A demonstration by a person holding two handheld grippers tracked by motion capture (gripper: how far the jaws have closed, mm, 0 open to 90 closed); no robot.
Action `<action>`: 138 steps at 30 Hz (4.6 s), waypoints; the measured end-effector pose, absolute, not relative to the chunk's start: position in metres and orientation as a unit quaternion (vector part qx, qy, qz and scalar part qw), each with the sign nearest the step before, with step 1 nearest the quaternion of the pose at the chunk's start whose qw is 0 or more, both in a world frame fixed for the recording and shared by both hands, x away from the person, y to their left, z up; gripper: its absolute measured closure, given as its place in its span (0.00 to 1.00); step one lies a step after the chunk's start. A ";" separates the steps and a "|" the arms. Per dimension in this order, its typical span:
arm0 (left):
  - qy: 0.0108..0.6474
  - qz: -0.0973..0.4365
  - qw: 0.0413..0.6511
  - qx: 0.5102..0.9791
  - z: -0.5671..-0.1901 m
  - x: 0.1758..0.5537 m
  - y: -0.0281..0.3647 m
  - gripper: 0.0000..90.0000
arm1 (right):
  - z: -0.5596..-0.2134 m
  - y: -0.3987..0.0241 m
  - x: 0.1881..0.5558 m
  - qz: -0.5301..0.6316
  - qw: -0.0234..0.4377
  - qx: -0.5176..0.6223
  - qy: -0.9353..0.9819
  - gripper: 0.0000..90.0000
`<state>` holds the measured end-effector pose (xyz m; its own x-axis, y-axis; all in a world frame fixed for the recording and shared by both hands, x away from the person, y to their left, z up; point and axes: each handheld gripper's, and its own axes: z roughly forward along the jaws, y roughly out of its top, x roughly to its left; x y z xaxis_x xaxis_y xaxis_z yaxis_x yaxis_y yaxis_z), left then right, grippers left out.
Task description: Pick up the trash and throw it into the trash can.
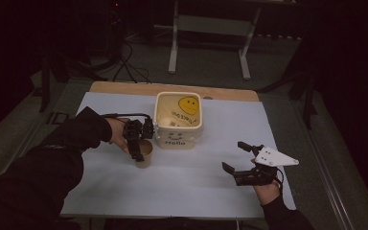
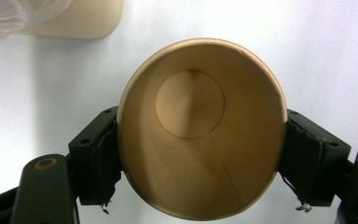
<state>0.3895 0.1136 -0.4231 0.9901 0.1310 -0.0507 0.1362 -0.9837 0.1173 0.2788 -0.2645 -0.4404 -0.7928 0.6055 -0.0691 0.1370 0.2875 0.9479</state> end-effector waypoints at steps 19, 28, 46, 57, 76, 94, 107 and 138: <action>0.063 -0.012 0.050 0.997 -0.384 0.386 0.122 0.27 | -0.442 -0.264 0.280 0.547 0.214 0.241 0.772 0.11; 0.062 -0.008 0.049 0.997 -0.361 0.387 0.123 0.27 | -0.442 -0.264 0.280 0.547 0.210 0.242 0.774 0.11; 0.045 0.000 0.065 0.997 -0.315 0.396 0.118 0.29 | -0.443 -0.264 0.281 0.547 0.208 0.244 0.773 0.11; 0.030 0.008 0.075 0.997 -0.291 0.407 0.109 0.30 | -0.444 -0.264 0.282 0.546 0.206 0.245 0.774 0.11; 0.020 0.021 0.075 0.997 -0.267 0.431 0.071 0.31 | -0.445 -0.265 0.282 0.546 0.203 0.245 0.775 0.11; -0.002 0.021 0.072 0.997 -0.259 0.452 0.040 0.31 | -0.445 -0.265 0.282 0.545 0.202 0.245 0.776 0.11; -0.013 0.027 0.077 0.997 -0.253 0.471 0.027 0.31 | -0.446 -0.267 0.283 0.545 0.199 0.247 0.776 0.11; 0.017 0.022 0.092 0.995 -0.265 0.500 0.020 0.27 | -0.447 -0.266 0.283 0.544 0.191 0.247 0.778 0.11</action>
<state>0.4998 0.0205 -0.2649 0.9985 0.0381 0.0398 0.0302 -0.9825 0.1836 0.2834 -0.2662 -0.4473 -0.8048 0.5929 -0.0279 0.1773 0.2849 0.9420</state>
